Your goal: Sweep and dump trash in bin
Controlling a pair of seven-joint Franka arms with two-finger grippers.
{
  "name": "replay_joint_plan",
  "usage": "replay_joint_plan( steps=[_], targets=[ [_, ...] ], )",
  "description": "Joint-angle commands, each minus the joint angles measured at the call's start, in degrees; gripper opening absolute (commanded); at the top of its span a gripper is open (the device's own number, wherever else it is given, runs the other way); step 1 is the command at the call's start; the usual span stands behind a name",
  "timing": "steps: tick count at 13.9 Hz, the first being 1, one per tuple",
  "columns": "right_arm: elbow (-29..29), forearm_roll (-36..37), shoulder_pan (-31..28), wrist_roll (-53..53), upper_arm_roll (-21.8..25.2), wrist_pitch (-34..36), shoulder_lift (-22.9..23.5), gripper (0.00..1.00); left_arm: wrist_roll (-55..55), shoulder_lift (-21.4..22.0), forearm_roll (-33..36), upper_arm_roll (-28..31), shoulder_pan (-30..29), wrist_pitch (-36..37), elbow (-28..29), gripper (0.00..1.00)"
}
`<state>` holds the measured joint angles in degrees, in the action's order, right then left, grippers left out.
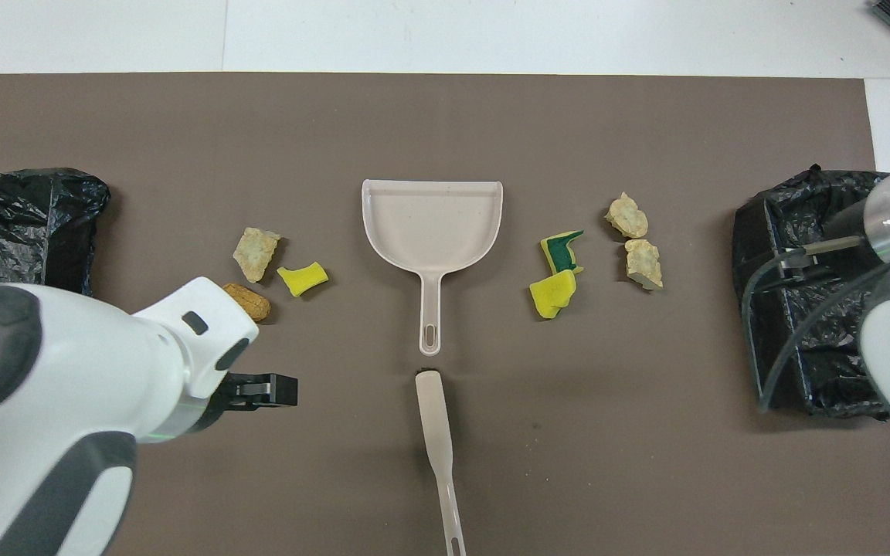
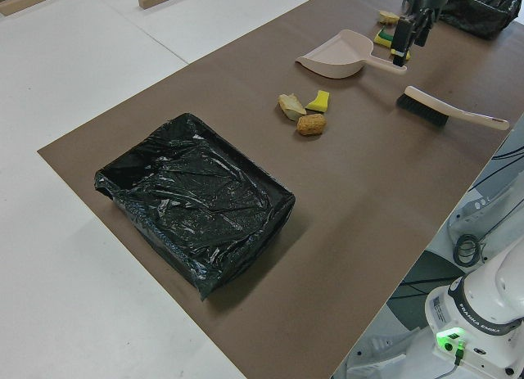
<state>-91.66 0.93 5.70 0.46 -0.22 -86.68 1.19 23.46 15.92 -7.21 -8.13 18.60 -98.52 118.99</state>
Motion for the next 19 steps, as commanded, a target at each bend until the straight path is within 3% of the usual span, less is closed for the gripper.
replay_joint_plan(
  steps=[1,6,8,11,18,19],
  targets=[
    [1.4,-2.1,2.7,-5.7,0.0,-0.9,4.1,1.0,5.9,2.7,-0.9,1.0,6.5,-6.3,6.4,1.0],
    [2.5,-4.5,9.1,-13.6,-0.3,-9.1,10.9,1.0,17.2,0.5,-1.6,1.0,19.4,-19.0,14.2,1.0],
    [2.5,-6.9,11.3,-16.4,-0.4,-13.8,13.1,1.0,19.6,-4.9,-1.7,1.0,24.7,-23.0,14.8,1.0],
    [2.5,-7.8,14.3,-18.1,-0.4,-19.2,16.4,1.0,19.3,-9.6,-2.5,1.0,29.8,-28.7,15.2,1.0],
    [3.8,-7.5,20.3,-20.5,-0.4,-25.3,22.2,1.0,22.0,-12.1,-4.2,0.9,35.0,-32.3,16.6,1.0],
    [5.2,-7.5,21.4,-21.8,-0.4,-25.9,23.8,1.0,22.8,-12.1,-4.2,0.9,35.0,-32.2,16.7,0.93]
  ],
)
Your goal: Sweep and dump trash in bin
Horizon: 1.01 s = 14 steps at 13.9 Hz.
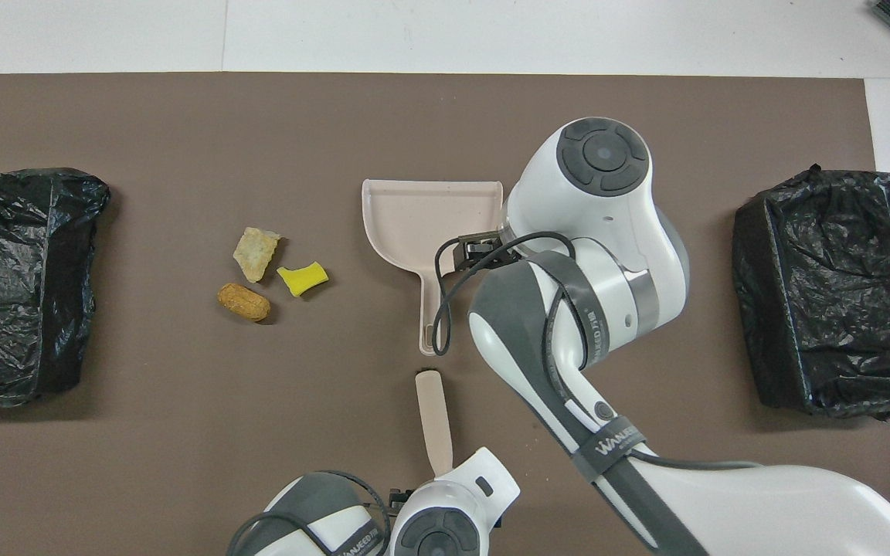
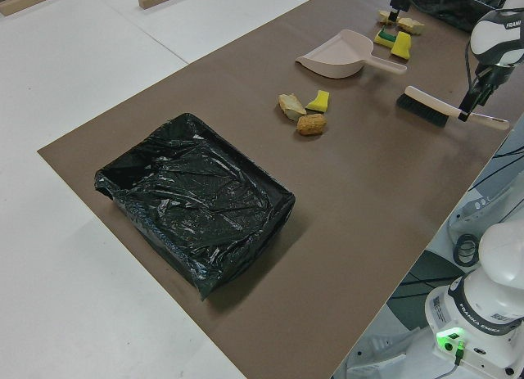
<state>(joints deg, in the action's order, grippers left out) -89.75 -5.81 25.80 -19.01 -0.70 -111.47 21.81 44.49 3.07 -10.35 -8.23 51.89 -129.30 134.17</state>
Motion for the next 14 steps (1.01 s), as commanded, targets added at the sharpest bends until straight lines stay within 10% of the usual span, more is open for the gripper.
replay_joint_plan(
  steps=[1,4,14],
  targets=[
    [4.6,-0.7,2.5,-4.3,0.1,-2.5,4.9,1.0,2.3,0.3,-1.1,1.0,2.1,-1.4,2.1,0.7],
    [5.9,-0.1,5.2,-8.3,0.2,-6.8,8.5,1.0,2.5,-0.4,-1.2,1.2,3.0,-1.0,2.3,0.0],
    [-0.1,-0.4,7.5,-11.7,0.1,-6.7,6.4,0.79,1.6,1.3,-1.2,1.6,0.8,4.7,0.5,0.0]
  ],
)
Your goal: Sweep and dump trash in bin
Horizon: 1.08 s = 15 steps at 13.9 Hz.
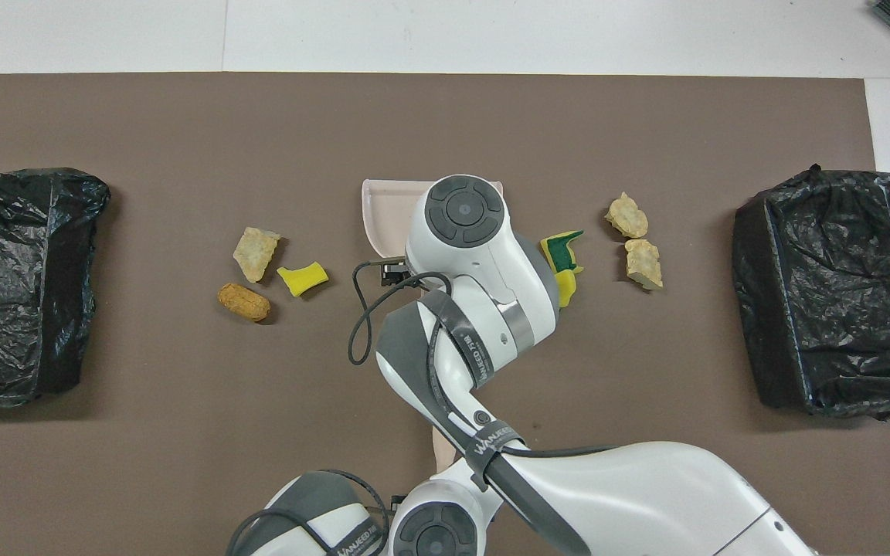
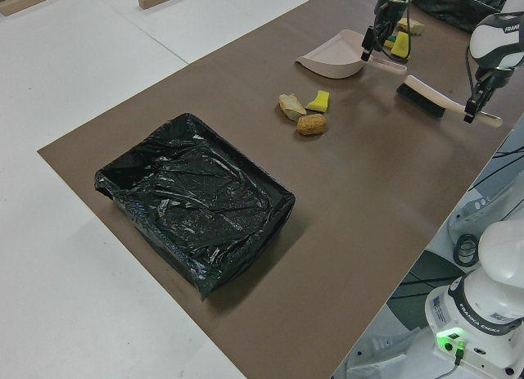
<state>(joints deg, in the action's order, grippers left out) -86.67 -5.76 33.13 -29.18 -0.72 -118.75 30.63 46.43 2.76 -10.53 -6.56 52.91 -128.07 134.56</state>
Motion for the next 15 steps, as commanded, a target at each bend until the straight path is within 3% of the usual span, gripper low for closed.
replay_joint_plan(
  steps=[1,4,6,10,11,13,15],
  targets=[
    [-3.5,-0.4,0.2,-1.5,0.1,2.0,-2.6,0.75,-0.9,2.3,-1.0,0.1,-0.4,6.1,0.2,0.0],
    [-3.4,-0.4,0.1,-1.1,0.1,6.3,-3.1,0.66,-8.3,5.4,-1.0,0.0,-3.2,12.0,0.2,0.0],
    [-3.5,-1.2,0.1,-0.9,0.0,7.0,-3.3,0.49,-10.2,7.3,-1.0,0.1,-3.4,14.5,0.5,0.0],
    [-4.8,-1.3,0.1,-0.5,-0.1,6.8,-4.0,0.44,-17.8,11.8,-1.0,0.1,-6.5,21.9,0.5,0.0],
    [-5.5,-1.3,0.1,0.0,-0.1,6.8,-4.4,0.38,-20.0,13.4,-1.0,0.1,-8.0,24.4,0.5,0.0],
    [-5.9,-1.2,0.2,2.4,-0.2,7.0,-4.7,0.03,-23.8,18.1,-1.0,0.1,-11.7,29.5,0.5,0.0],
    [-5.4,-0.7,0.3,3.8,-0.2,7.4,-4.7,0.0,-27.1,20.4,-1.0,0.1,-15.4,33.3,0.3,0.0]
  ],
)
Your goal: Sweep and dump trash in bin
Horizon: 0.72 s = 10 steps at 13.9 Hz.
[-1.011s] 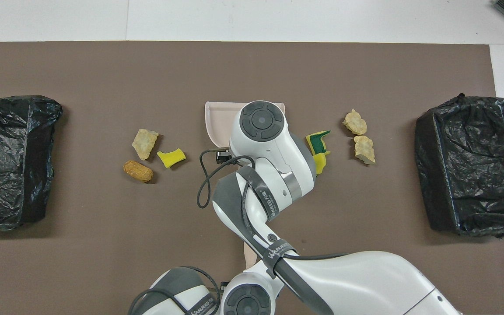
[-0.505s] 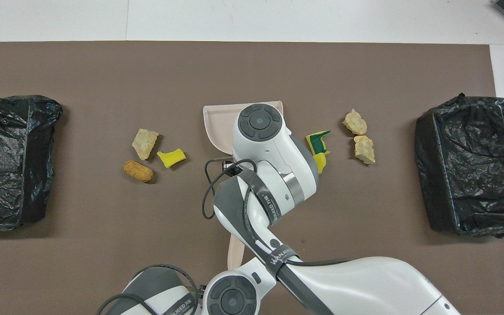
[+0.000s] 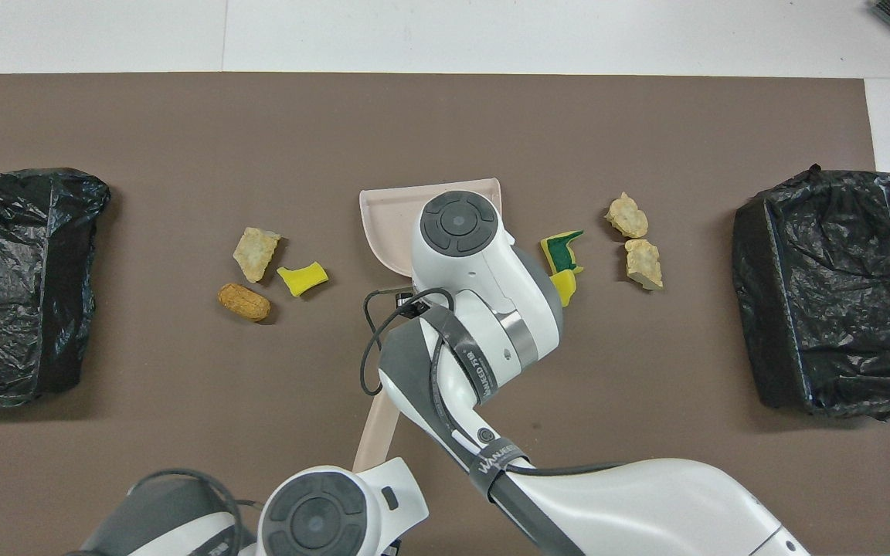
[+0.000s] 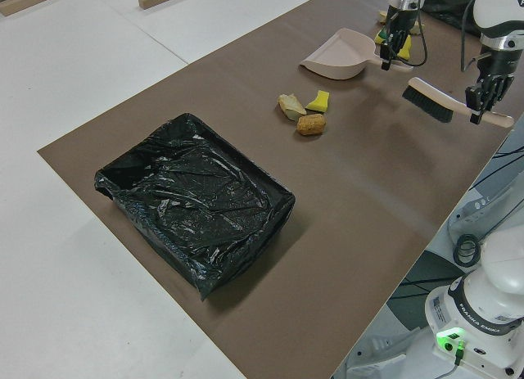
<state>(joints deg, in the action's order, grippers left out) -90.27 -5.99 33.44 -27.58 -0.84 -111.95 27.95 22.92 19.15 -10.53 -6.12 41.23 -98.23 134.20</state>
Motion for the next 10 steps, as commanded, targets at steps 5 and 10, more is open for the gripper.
replay_joint_plan(
  steps=[5,10],
  targets=[
    [-1.6,-0.2,-1.2,13.5,0.1,5.6,-5.8,0.0,-4.1,4.6,0.0,-0.1,-9.3,7.6,-0.4,0.0],
    [-2.2,0.3,-6.0,37.4,0.3,14.5,-10.3,0.0,-6.1,4.2,3.8,-0.2,-19.4,9.5,-3.1,0.0]
  ],
)
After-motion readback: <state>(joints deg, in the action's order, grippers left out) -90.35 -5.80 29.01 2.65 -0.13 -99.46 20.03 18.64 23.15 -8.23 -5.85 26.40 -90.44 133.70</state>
